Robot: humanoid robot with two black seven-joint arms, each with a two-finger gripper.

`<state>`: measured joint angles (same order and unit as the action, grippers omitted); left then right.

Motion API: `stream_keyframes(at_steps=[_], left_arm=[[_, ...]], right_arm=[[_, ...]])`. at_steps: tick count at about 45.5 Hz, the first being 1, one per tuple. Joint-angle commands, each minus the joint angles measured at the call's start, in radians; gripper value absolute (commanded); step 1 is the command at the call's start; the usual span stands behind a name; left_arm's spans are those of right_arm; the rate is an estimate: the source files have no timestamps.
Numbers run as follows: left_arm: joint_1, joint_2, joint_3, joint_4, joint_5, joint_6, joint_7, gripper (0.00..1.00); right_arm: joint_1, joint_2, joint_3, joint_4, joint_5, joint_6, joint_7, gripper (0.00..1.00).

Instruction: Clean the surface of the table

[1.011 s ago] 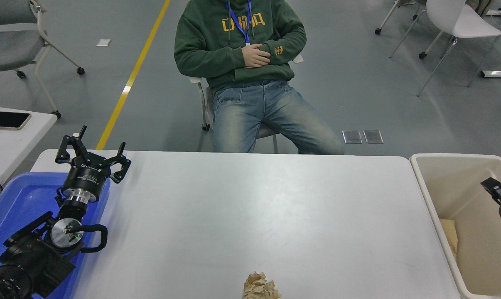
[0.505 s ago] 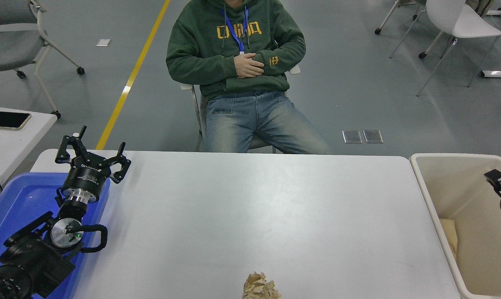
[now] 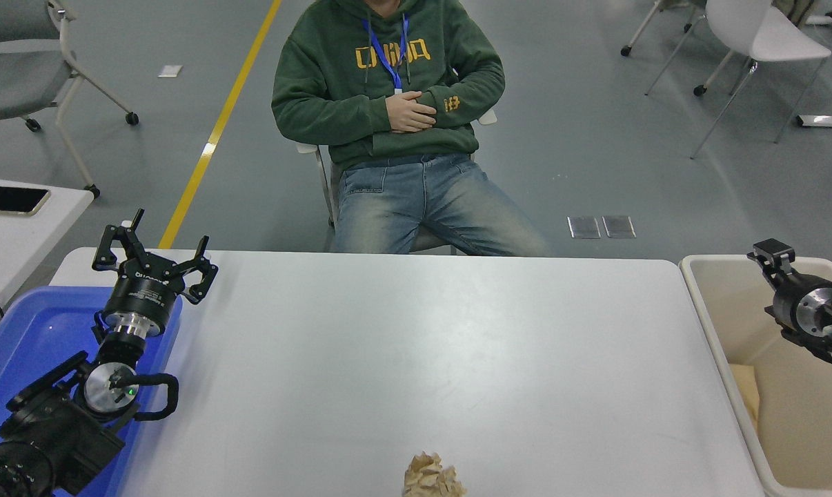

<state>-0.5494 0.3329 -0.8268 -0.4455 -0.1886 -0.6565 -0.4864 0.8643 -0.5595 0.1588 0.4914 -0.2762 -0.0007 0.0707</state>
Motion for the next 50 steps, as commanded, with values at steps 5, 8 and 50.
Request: stream_keyframes(at_steps=[5, 8, 50], left_arm=[[0.000, 0.000, 0.000, 0.001, 0.000, 0.000, 0.000, 1.00], [0.000, 0.000, 0.000, -0.001, 0.000, 0.000, -0.001, 1.00], [0.000, 0.000, 0.000, -0.001, 0.000, 0.000, 0.000, 1.00]], right_arm=[[0.001, -0.002, 0.182, 0.246, 0.000, -0.002, 0.001, 0.99], [-0.001, 0.018, 0.194, 0.263, 0.000, -0.002, 0.001, 0.99], [-0.136, 0.323, 0.324, 0.377, 0.210, -0.032, 0.400, 0.98]])
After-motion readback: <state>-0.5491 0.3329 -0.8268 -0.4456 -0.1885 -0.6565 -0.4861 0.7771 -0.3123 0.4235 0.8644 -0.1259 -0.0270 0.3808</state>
